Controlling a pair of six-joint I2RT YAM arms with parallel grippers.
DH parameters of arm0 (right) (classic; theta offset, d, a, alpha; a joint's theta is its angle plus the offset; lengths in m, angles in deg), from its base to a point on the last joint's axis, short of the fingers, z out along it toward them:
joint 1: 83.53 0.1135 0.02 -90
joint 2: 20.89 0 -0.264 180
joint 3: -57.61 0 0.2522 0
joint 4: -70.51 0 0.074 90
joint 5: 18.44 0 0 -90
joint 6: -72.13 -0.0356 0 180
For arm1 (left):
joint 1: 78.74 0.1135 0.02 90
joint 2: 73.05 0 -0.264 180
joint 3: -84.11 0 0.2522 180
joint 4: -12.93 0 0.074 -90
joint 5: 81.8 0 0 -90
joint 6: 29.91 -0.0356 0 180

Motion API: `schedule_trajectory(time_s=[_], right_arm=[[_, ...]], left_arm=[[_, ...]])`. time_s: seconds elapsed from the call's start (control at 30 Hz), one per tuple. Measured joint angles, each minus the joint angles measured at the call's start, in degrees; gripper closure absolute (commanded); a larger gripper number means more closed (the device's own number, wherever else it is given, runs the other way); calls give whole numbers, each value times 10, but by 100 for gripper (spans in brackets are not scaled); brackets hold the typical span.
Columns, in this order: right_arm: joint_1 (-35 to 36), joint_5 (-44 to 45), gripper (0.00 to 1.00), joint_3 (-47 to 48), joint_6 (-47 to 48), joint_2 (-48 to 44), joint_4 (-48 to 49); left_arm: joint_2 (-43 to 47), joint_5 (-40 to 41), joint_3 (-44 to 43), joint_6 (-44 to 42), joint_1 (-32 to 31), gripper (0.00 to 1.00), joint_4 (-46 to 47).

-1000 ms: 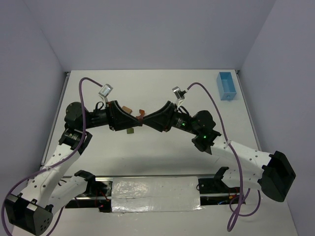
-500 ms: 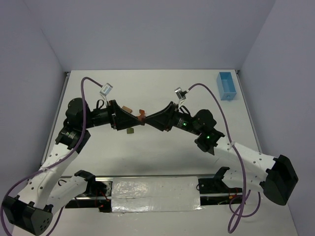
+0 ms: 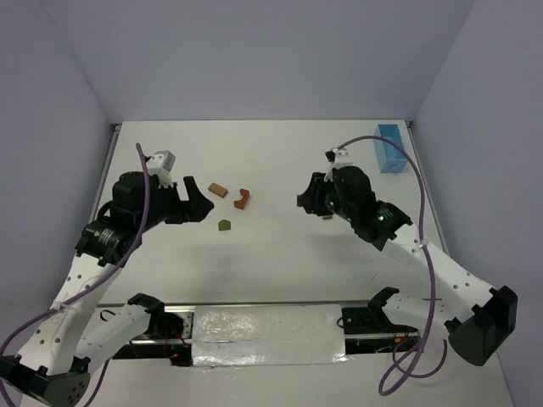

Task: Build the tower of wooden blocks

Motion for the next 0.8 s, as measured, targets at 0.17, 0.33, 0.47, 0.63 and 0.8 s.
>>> schedule_trajectory(time_s=[0.17, 0.33, 0.47, 0.63, 0.8], right_arm=[[-45, 80, 88, 6, 53, 83, -114], [-65, 110, 88, 6, 78, 142, -146], [-76, 114, 87, 11, 94, 187, -145], [-97, 112, 88, 22, 107, 236, -137], [-110, 107, 88, 38, 123, 275, -129]], left_arm=[[11, 94, 41, -53, 0, 1, -29], [23, 126, 81, -70, 0, 1, -27], [34, 132, 93, -70, -1, 1, -23], [37, 135, 93, -70, -8, 1, -14], [37, 135, 93, -70, -12, 1, -9]])
